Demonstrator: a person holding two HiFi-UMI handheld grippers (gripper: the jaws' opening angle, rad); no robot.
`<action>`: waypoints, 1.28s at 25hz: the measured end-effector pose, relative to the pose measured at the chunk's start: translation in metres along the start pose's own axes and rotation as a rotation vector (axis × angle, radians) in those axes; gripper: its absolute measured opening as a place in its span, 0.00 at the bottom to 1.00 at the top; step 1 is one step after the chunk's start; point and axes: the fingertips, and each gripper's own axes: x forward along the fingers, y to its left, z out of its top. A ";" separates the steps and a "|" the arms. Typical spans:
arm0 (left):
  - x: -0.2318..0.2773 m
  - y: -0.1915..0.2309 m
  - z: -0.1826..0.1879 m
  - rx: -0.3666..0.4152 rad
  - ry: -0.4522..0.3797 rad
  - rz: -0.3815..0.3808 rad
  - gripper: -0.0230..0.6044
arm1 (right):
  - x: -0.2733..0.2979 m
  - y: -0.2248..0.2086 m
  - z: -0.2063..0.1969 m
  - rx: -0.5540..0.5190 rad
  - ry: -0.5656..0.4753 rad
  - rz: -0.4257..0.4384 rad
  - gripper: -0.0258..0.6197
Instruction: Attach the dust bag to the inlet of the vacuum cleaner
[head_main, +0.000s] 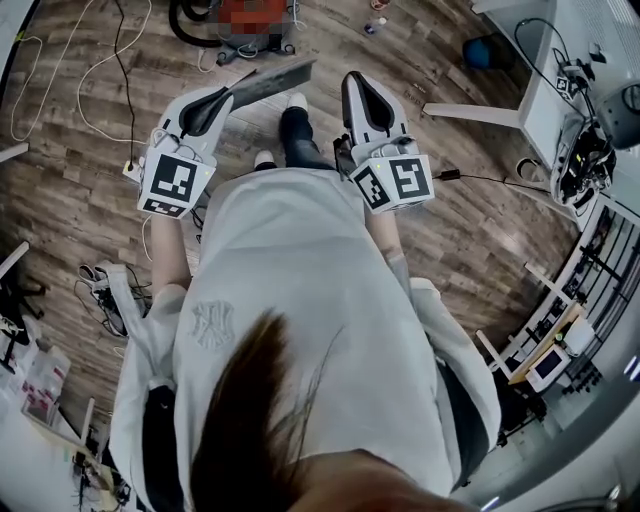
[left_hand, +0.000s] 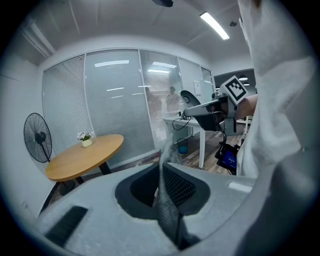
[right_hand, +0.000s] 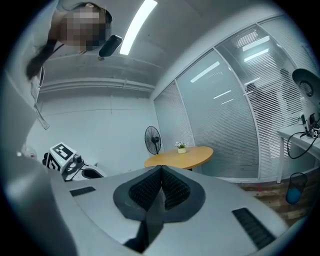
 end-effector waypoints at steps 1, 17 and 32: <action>0.008 0.005 0.002 -0.002 0.002 0.002 0.10 | 0.008 -0.008 0.002 0.002 0.003 0.006 0.04; 0.120 0.062 0.032 -0.051 0.056 0.040 0.10 | 0.103 -0.115 0.024 -0.013 0.066 0.134 0.04; 0.150 0.085 0.049 0.004 0.057 0.031 0.10 | 0.115 -0.140 0.030 -0.011 0.051 0.107 0.04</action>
